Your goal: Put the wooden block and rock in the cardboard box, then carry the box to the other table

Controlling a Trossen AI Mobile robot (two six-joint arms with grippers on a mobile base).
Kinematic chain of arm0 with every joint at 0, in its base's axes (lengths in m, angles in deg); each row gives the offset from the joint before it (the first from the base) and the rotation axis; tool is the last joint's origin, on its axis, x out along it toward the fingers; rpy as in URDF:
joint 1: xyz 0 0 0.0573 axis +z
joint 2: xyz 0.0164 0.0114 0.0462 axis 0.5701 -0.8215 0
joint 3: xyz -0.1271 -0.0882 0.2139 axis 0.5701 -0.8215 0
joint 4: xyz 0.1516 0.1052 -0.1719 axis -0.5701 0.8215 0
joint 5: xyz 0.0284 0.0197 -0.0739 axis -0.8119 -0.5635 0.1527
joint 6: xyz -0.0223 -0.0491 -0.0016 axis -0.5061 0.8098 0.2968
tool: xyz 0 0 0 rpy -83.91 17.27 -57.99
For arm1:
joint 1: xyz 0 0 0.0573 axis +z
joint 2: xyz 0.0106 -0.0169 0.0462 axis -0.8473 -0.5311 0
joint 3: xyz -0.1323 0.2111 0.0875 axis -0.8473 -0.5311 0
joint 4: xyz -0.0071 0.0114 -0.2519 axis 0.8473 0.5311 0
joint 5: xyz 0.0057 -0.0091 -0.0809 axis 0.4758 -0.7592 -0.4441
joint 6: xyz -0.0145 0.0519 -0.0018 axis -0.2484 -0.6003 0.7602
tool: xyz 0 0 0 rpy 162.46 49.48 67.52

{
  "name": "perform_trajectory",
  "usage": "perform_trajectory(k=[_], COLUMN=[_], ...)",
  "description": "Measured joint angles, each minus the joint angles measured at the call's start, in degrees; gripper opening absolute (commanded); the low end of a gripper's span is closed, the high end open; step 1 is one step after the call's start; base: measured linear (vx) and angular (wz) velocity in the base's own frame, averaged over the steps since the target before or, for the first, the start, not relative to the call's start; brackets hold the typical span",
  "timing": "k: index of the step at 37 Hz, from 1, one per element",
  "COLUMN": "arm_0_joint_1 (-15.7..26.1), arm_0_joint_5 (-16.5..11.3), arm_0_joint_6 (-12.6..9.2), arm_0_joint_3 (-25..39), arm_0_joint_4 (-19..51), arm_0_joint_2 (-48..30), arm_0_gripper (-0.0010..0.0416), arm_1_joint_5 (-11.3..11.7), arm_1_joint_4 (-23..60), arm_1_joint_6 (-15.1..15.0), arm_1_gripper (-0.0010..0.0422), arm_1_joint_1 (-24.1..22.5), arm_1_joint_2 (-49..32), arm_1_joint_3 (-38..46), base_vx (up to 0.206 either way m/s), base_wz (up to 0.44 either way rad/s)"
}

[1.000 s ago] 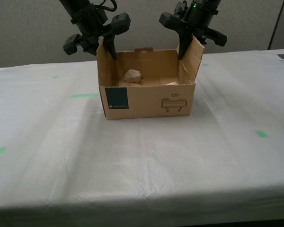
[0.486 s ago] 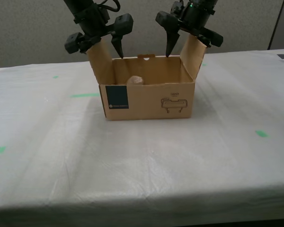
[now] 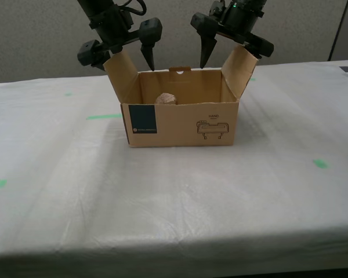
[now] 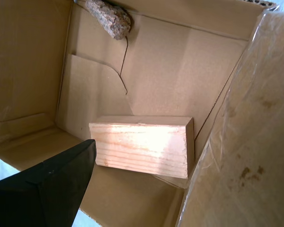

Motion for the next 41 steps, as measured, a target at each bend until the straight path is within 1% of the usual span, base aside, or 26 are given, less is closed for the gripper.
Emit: perform_trajectory(k=[5,9,16,18,23,26,31,36,41], arm_0_joint_1=[0.0,0.0,0.0,-0.1,0.0,-0.1,0.0,0.0,0.0], arm_0_joint_5=[0.0,0.0,0.0,0.3,2.4,2.5,2.6,2.6,2.6], arm_0_joint_6=[0.0,0.1,1.3,1.7,3.3,3.7,5.3,6.3,6.6], arm_0_joint_3=[0.0,0.0,0.0,0.0,0.0,0.0,0.0,0.0,-0.3], arm_0_joint_4=[0.9,1.6,1.7,1.7,2.0,1.9,1.7,1.4,1.2], arm_0_joint_2=[0.0,0.6,3.1,4.2,7.9,10.5,15.1,19.8,24.9], arm_0_gripper=[0.0394,0.0394,0.0394,0.0394,0.0394,0.0394,0.0394,0.0394,0.0394], arm_1_joint_5=[0.0,0.0,0.0,0.0,0.0,0.0,0.0,0.2,0.2], arm_1_joint_4=[0.8,1.1,1.4,1.4,1.4,1.8,3.5,4.2,5.1], arm_1_joint_6=[-0.8,-1.8,-2.1,-2.4,-3.1,-3.5,-3.6,-4.6,-5.1], arm_1_gripper=[0.0398,0.0398,0.0398,0.0398,0.0398,0.0398,0.0398,0.0398,0.0398], arm_1_joint_1=[0.0,0.0,0.0,0.0,-0.1,-0.1,-0.6,-1.4,-2.2], arm_1_joint_2=[0.4,1.2,4.1,5.4,9.3,12.1,17.0,21.7,26.2], arm_1_joint_3=[0.0,0.0,0.0,0.0,0.0,0.0,0.0,0.0,-0.1], base_vx=[0.000,0.000,0.000,0.000,0.000,0.000,0.000,0.000,0.000], base_wz=[0.000,0.000,0.000,0.000,0.000,0.000,0.000,0.000,0.000])
